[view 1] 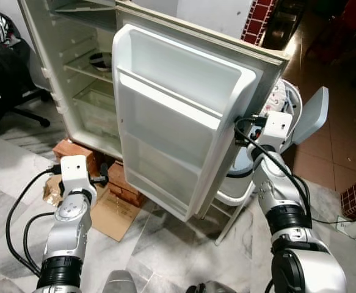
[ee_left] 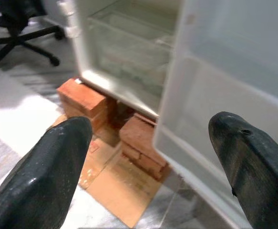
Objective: Restocking fridge
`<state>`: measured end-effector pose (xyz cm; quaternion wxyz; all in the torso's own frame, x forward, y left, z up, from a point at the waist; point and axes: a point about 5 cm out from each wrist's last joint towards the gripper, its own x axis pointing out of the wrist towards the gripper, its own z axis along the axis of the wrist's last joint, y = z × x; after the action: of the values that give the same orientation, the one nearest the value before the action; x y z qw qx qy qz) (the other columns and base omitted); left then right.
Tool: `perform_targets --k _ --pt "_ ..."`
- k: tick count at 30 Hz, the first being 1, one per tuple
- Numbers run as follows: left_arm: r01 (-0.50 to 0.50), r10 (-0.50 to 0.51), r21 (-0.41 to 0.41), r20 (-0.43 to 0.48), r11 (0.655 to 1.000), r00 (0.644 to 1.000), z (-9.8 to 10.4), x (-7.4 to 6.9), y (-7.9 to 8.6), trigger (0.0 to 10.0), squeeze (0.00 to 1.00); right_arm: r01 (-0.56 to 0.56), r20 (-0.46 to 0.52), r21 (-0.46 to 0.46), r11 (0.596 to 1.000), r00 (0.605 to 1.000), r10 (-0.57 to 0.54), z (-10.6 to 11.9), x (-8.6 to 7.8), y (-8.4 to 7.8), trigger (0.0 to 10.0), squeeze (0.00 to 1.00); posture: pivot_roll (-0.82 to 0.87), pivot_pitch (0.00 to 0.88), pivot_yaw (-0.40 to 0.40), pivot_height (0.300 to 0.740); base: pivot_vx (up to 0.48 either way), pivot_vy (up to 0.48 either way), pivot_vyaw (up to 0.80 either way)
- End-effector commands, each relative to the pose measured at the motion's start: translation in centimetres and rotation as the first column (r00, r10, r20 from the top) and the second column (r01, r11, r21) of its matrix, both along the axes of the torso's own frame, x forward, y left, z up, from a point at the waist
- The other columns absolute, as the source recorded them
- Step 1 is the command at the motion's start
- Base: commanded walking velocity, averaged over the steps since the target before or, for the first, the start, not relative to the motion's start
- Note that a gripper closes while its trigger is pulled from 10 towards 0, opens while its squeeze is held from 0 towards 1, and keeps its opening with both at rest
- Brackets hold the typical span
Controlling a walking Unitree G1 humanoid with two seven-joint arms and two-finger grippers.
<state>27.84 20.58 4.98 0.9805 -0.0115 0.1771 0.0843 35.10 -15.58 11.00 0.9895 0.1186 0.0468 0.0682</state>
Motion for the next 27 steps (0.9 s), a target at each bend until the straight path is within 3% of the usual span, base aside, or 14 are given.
perform_targets --k 1,4,5,7,8,9,10,11,13,15,18,22,24,27 --pt "0.012 -0.012 -0.012 0.002 1.0 1.0 0.2 0.2 -0.4 10.0 0.0 -0.237 0.074 0.042 0.971 0.97 0.233 1.7 -0.2 2.8 10.0 0.0 0.13 0.0 -0.073 0.74 0.0 0.0 0.0" --pt "0.007 -0.007 -0.017 -0.008 1.0 1.0 0.0 0.2 -0.4 10.0 0.0 -0.529 0.098 0.084 0.844 0.848 0.522 2.0 -2.5 4.1 10.0 0.0 0.12 0.0 -0.072 0.74 0.0 0.0 0.0" --pt "0.007 -0.007 -0.017 -0.008 1.0 1.0 0.0 0.2 -0.4 10.0 0.0 -0.529 0.098 0.084 0.844 0.848 0.522 2.0 -2.5 4.1 10.0 0.0 0.12 0.0 -0.072 0.74 0.0 0.0 0.0" --pt "0.006 -0.007 -0.02 -0.015 1.0 1.0 -0.1 0.2 -0.4 10.0 0.0 -0.623 0.084 0.057 0.78 0.782 0.618 1.6 -3.6 4.0 10.0 0.0 0.12 0.0 -0.072 0.74 0.0 0.0 0.0" --pt "0.006 -0.007 -0.02 -0.015 1.0 1.0 -0.1 0.2 -0.4 10.0 0.0 -0.623 0.084 0.057 0.78 0.782 0.618 1.6 -3.6 4.0 10.0 0.0 0.12 0.0 -0.072 0.74 0.0 0.0 0.0" --pt "0.001 -0.002 -0.03 -0.034 1.0 0.999 -0.3 0.2 -0.3 10.0 0.0 -0.642 0.007 -0.019 0.766 0.766 0.643 0.4 -3.9 2.8 10.0 0.0 0.13 0.0 -0.072 0.74 0.0 0.0 0.0" --pt "0.001 -0.002 -0.03 -0.034 1.0 0.999 -0.3 0.2 -0.3 10.0 0.0 -0.642 0.007 -0.019 0.766 0.766 0.643 0.4 -3.9 2.8 10.0 0.0 0.13 0.0 -0.072 0.74 0.0 0.0 0.0" --pt "-0.008 0.006 -0.042 -0.049 0.999 0.999 -0.4 0.1 -0.3 10.0 0.0 -0.622 -0.071 -0.111 0.775 0.783 0.619 -0.7 -3.6 1.6 10.0 0.0 0.13 0.0 -0.07 0.74 0.0 0.0 0.0" --pt "-0.017 0.014 -0.053 -0.057 0.998 0.998 -0.5 0.0 -0.2 10.0 0.0 -0.605 -0.111 -0.151 0.782 0.796 0.595 -1.2 -3.4 1.0 10.0 0.0 0.13 0.0 -0.07 0.74 0.0 0.0 0.0" --pt "-0.059 0.051 -0.09 -0.088 0.994 0.995 -1.0 -0.4 0.1 10.0 0.0 -0.557 -0.261 -0.287 0.78 0.829 0.496 -2.7 -3.0 -1.2 10.0 0.0 0.13 0.0 -0.069 0.74 0.0 0.0 0.0" --pt "-0.078 0.066 -0.101 -0.117 0.992 0.991 -1.3 -0.8 0.4 10.0 0.0 -0.548 -0.322 -0.372 0.749 0.833 0.449 -3.3 -3.0 -2.5 10.0 0.0 0.14 0.0 -0.066 0.74 0.0 0.0 0.0" --pt "-0.053 0.034 -0.118 -0.157 0.992 0.987 -1.6 -1.2 0.5 10.0 0.0 -0.528 -0.33 -0.392 0.753 0.845 0.421 -3.3 -2.7 -2.8 10.0 0.0 0.14 0.0 -0.064 0.74 0.0 0.0 0.0" --pt "0.046 -0.078 -0.146 -0.225 0.988 0.971 -2.7 -2.8 0.3 10.0 0.0 -0.455 -0.303 -0.435 0.777 0.886 0.35 -2.9 -1.9 -3.1 10.0 0.0 0.14 0.0 -0.062 0.74 0.0 0.0 0.0" --pt "0.217 -0.232 -0.086 -0.235 0.972 0.944 -2.7 -3.7 -0.8 10.0 0.0 -0.402 -0.263 -0.461 0.791 0.913 0.311 -2.6 -1.3 -3.0 10.0 0.0 0.15 0.0 -0.061 0.74 0.0 0.0 0.0"
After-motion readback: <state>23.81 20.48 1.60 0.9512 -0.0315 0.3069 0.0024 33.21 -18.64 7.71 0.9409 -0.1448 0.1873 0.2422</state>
